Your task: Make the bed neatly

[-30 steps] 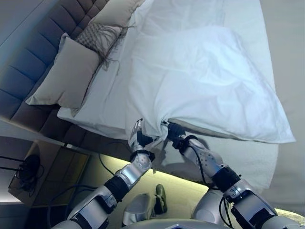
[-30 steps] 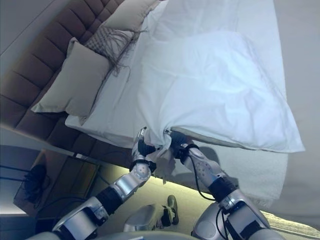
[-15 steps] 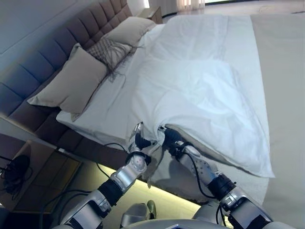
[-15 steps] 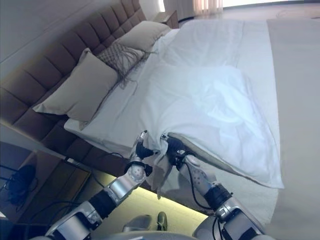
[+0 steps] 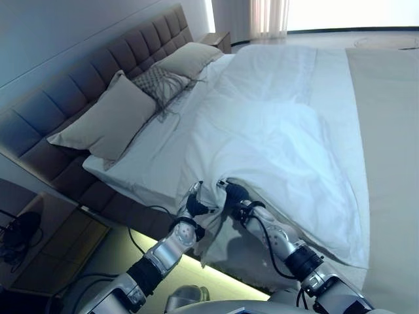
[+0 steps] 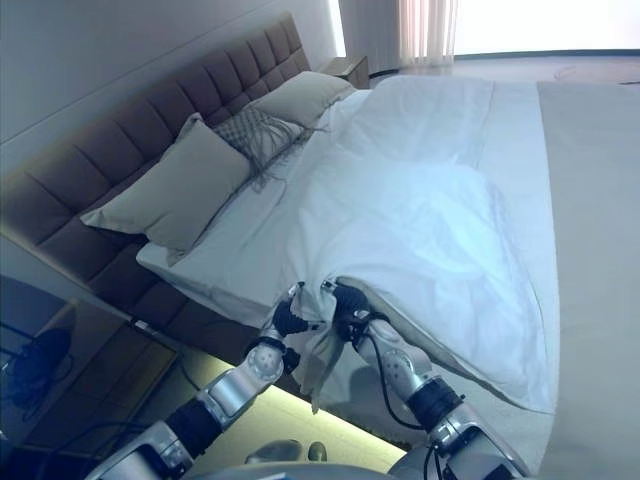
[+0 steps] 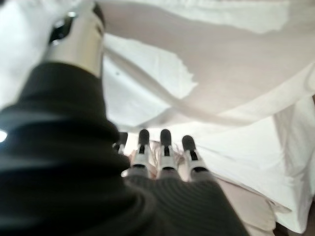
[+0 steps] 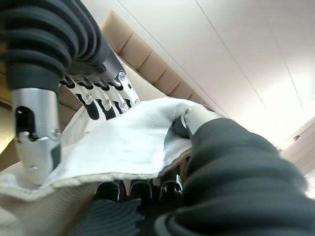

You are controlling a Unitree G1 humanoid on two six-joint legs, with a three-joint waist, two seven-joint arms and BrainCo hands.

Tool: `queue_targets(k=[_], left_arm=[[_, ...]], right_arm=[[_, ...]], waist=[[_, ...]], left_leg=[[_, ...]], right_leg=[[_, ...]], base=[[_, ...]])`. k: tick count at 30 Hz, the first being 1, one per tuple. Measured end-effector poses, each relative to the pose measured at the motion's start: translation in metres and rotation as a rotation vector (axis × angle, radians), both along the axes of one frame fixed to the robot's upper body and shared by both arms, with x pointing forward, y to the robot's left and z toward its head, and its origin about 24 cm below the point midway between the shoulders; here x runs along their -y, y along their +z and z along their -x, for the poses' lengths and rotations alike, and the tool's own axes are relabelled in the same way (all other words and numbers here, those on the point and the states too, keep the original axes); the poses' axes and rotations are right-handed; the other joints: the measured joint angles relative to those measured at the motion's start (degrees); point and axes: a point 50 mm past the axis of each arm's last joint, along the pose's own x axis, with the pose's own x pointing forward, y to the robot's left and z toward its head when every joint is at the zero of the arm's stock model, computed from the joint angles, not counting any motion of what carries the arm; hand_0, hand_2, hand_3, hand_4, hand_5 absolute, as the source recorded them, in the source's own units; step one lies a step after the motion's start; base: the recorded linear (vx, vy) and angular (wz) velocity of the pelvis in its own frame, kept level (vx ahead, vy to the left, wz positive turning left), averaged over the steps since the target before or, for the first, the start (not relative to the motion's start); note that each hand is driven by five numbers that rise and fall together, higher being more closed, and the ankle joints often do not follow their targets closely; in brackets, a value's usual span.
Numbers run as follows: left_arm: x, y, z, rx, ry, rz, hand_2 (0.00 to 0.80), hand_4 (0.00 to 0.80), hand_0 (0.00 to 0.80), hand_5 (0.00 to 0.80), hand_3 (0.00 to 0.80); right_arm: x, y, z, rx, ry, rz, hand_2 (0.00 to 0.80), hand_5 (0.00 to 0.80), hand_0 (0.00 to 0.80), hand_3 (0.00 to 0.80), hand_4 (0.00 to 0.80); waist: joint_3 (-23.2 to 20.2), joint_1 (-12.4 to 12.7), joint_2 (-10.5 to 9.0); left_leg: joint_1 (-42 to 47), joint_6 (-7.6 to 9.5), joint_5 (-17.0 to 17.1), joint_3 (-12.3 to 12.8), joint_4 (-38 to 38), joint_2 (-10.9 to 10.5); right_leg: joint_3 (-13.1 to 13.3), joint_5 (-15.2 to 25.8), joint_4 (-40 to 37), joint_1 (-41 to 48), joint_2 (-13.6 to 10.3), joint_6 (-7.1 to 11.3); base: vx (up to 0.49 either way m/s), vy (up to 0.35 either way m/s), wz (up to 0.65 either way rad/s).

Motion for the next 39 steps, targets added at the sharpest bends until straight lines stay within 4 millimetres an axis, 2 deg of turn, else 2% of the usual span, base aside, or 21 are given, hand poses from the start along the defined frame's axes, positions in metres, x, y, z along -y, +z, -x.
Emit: queue_targets(k=[8,19,29,39], left_arm=[[0.0,-0.005,0.013,-0.009,-0.08,0.009,0.0,0.0,0.0,0.0,0.0],[-0.004,-0.006,0.015,-0.003,-0.099,0.017,0.0,0.0,0.0,0.0,0.0],[-0.016,-0.007,0.011,-0.035,0.052,0.043,0.0,0.0,0.0,0.0,0.0],[-0.006,-0.008,0.012,-0.084,0.093,0.14,0.0,0.0,0.0,0.0,0.0]], right_arm=[[0.008,-0.003,0.0,-0.011,-0.039,-0.007,0.8,0.8,0.8,0.8,0.8],[0.009,-0.002,0.0,-0.01,-0.041,-0.009,0.8,0.8,0.8,0.8,0.8],[0.0,-0.001,0.001,-0.018,-0.036,-0.045,0.8,0.8,0.8,0.8,0.8],[-0.003,-0.002,0.003,-0.03,-0.035,-0.049,0.8,0.8,0.8,0.8,0.8]], waist=[[0.0,1.1,-0.04],[-0.2,1.3,-0.44],[-0.5,1.1,-2.02],[-0.6,0.7,-1.87]], left_leg=[[-0.2,-0.01,0.0,-1.0,0.2,-0.2],[-0.3,-0.03,0.0,-1.4,0.3,-0.2],[1.9,-0.16,-0.1,-1.3,-0.5,0.5],[2.9,-0.01,-0.2,-1.2,-0.9,0.5]], right_leg=[[-0.8,0.0,0.0,0.8,-0.5,0.03],[-1.6,0.1,-0.1,1.3,-0.7,0.15],[-1.7,0.1,-1.2,3.4,0.4,0.19],[-1.7,0.3,-1.7,4.3,0.6,0.48]], base=[[-0.011,-0.003,0.04],[0.004,-0.026,0.03],[0.046,-0.004,-0.02],[0.012,0.015,-0.01]])
